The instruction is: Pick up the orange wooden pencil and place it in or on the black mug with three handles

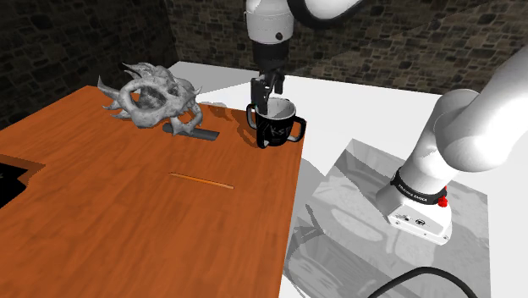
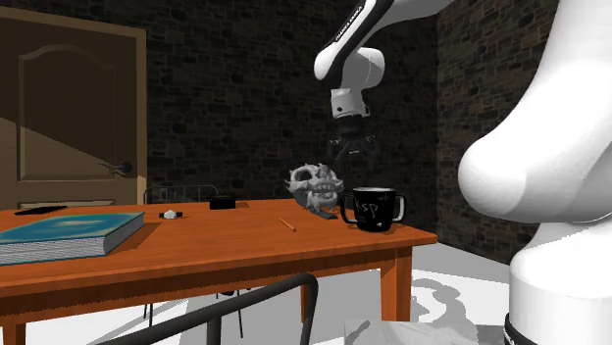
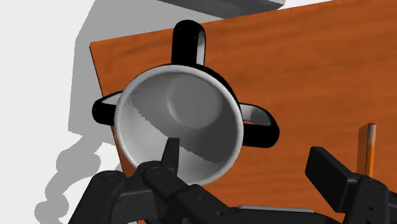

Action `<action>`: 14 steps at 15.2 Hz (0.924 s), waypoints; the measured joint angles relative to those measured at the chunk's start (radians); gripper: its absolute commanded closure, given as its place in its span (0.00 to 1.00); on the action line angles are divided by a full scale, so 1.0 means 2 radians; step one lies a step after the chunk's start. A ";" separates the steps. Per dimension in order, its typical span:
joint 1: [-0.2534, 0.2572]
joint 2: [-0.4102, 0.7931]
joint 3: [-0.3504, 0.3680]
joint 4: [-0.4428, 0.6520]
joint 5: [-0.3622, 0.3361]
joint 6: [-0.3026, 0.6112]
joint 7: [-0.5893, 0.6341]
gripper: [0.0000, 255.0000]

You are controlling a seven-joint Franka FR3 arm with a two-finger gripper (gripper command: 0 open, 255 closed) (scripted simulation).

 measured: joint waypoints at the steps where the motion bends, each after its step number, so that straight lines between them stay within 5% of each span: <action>1: 0.003 0.011 0.008 0.006 -0.004 0.004 0.007 0.00; 14: 0.065 0.238 0.090 0.157 -0.124 0.025 0.134 0.00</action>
